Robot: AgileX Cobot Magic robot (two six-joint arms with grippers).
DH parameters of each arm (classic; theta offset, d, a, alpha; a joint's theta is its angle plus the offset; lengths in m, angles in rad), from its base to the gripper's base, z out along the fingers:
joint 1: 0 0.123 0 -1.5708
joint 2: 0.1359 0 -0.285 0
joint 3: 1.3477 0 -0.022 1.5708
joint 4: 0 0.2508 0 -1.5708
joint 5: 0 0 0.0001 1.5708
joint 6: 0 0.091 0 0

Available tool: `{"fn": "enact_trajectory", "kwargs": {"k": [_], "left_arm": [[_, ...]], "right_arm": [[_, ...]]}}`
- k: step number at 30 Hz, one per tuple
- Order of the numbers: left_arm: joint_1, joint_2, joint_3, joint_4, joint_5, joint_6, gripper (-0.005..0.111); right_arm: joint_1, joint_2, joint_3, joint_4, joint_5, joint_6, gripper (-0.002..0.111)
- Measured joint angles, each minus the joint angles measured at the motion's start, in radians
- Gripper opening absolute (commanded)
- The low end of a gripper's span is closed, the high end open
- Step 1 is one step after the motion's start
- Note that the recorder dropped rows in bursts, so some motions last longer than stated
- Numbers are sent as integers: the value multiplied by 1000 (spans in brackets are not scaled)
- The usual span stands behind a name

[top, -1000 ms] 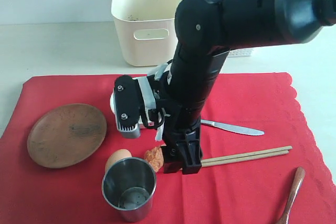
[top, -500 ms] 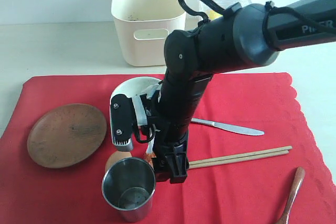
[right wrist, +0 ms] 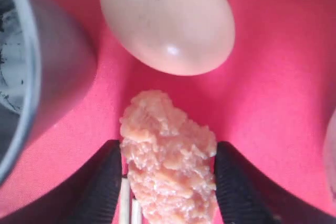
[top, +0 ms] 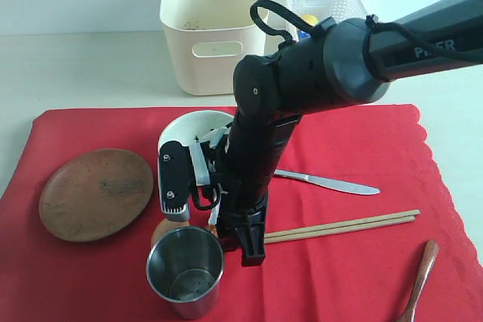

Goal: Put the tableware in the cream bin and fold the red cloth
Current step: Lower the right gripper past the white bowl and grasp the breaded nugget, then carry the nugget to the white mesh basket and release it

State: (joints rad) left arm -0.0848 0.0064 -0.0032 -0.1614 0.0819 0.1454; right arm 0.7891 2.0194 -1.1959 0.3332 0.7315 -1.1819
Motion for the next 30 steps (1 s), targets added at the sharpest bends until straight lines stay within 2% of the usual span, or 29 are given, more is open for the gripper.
{"fn": "enact_trajectory", "kwargs": {"k": [2, 7, 12, 19, 24, 27, 30], "left_arm": [[0, 0, 0, 0, 0, 0, 2], [0, 0, 0, 0, 0, 0, 2], [0, 0, 0, 0, 0, 0, 2], [0, 0, 0, 0, 0, 0, 2], [0, 0, 0, 0, 0, 0, 2], [0, 0, 0, 0, 0, 0, 2], [0, 0, 0, 0, 0, 0, 2]], "right_arm": [[0, -2, 0, 0, 0, 0, 0], [0, -43, 0, -11, -2, 9, 0], [0, -115, 0, -89, -5, 102, 0], [0, -231, 0, -345, 3, 356, 0], [0, -312, 0, -452, 4, 506, 0], [0, -336, 0, -541, -15, 660, 0], [0, -342, 0, -664, -14, 897, 0]]}}
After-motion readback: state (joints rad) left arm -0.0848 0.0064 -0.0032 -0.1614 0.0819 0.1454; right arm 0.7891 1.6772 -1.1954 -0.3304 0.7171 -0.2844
